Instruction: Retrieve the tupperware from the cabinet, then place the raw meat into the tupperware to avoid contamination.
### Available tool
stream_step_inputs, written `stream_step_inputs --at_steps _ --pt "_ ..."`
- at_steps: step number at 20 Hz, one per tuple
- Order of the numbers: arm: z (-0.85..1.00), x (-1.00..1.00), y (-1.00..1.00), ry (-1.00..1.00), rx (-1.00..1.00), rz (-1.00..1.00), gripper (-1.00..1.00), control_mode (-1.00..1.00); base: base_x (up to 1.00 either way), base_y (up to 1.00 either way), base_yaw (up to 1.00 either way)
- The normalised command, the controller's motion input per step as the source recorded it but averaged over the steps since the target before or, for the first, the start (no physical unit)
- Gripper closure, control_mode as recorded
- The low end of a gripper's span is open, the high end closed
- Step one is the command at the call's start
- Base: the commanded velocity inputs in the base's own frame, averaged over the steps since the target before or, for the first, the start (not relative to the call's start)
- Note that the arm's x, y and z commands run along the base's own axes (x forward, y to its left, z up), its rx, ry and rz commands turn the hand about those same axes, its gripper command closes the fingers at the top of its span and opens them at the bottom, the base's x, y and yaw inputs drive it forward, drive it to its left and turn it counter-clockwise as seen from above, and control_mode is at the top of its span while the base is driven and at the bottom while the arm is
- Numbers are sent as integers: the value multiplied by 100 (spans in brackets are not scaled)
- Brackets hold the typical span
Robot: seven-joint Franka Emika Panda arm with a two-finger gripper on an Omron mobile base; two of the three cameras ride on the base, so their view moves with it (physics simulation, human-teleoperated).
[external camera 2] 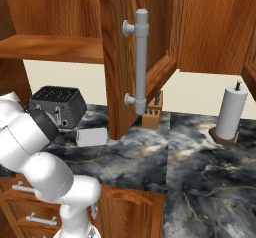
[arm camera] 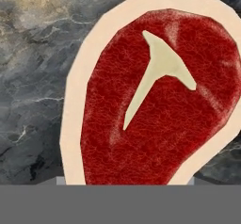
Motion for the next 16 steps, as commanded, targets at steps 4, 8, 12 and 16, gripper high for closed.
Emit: stream_step_inputs --at_steps 4,8,12,16 --pt "34 -46 -23 0 0 -24 100 -100 0 0 0" --pt "24 -29 -24 -1 0 -29 100 -100 0 0 0" --pt "26 -13 -23 -1 0 -33 100 -100 0 0 0" --pt "37 -6 -19 -5 -1 -32 100 -100 0 0 0"
